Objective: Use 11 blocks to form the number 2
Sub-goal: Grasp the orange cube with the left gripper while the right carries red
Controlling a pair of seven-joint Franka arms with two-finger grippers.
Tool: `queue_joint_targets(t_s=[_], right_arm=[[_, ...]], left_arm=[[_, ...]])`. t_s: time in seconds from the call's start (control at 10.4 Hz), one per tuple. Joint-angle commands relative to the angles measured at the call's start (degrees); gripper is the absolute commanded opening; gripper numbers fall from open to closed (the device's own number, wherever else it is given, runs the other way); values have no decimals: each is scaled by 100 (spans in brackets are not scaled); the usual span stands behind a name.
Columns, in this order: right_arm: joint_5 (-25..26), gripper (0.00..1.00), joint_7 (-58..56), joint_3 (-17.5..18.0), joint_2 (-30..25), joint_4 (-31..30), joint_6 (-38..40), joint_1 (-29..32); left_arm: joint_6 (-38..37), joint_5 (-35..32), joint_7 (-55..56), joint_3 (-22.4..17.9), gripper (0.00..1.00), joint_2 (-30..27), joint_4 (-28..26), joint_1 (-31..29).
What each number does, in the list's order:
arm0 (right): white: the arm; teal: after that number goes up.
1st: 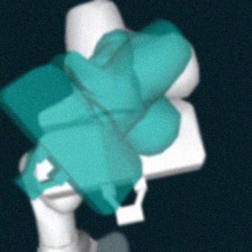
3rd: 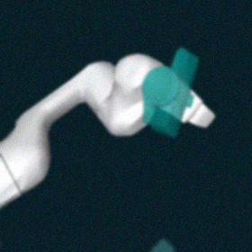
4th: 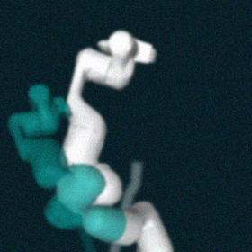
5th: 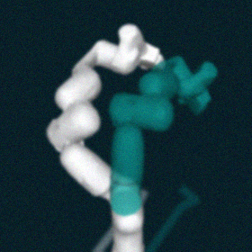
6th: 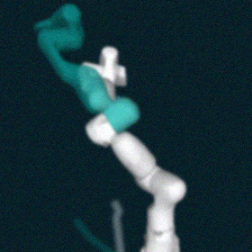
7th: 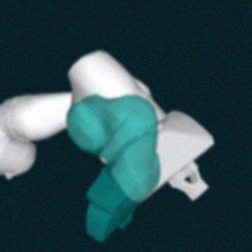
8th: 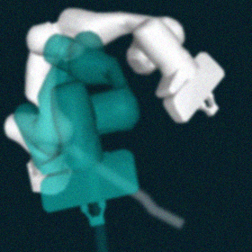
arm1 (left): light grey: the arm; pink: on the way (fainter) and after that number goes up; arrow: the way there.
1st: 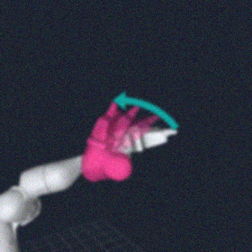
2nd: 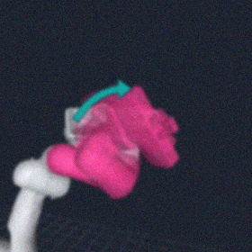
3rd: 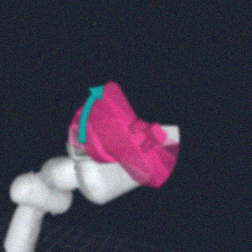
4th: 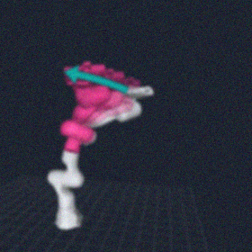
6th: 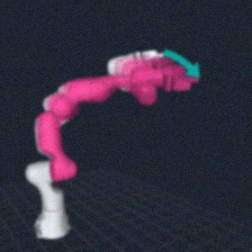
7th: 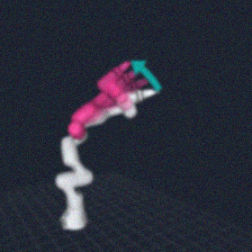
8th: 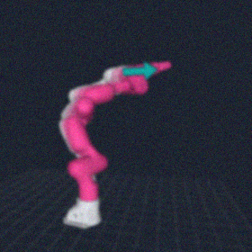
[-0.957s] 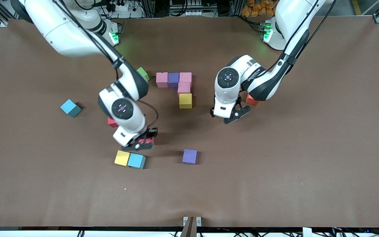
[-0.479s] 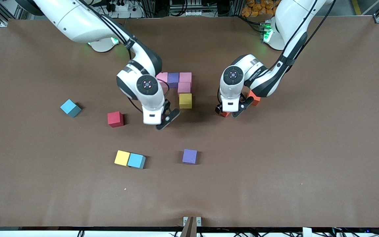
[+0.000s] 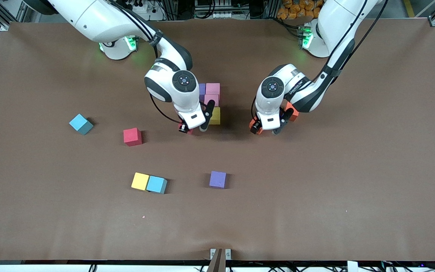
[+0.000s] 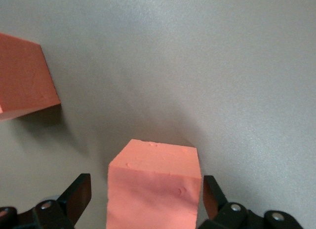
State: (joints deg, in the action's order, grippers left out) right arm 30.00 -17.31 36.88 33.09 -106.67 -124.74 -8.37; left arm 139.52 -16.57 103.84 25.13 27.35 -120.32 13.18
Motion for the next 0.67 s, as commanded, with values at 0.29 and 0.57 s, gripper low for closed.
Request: queue_joint_targets(t_s=[0.29,0.57], right_arm=[[771,34,-378,117,101,-495,-815,73],[709,34,-334,293,101,-530,-771,116]], left_arm=[[145,-13,180,27,100,77,-18,-34],[145,-57,180,18,100,86,-9,-43]])
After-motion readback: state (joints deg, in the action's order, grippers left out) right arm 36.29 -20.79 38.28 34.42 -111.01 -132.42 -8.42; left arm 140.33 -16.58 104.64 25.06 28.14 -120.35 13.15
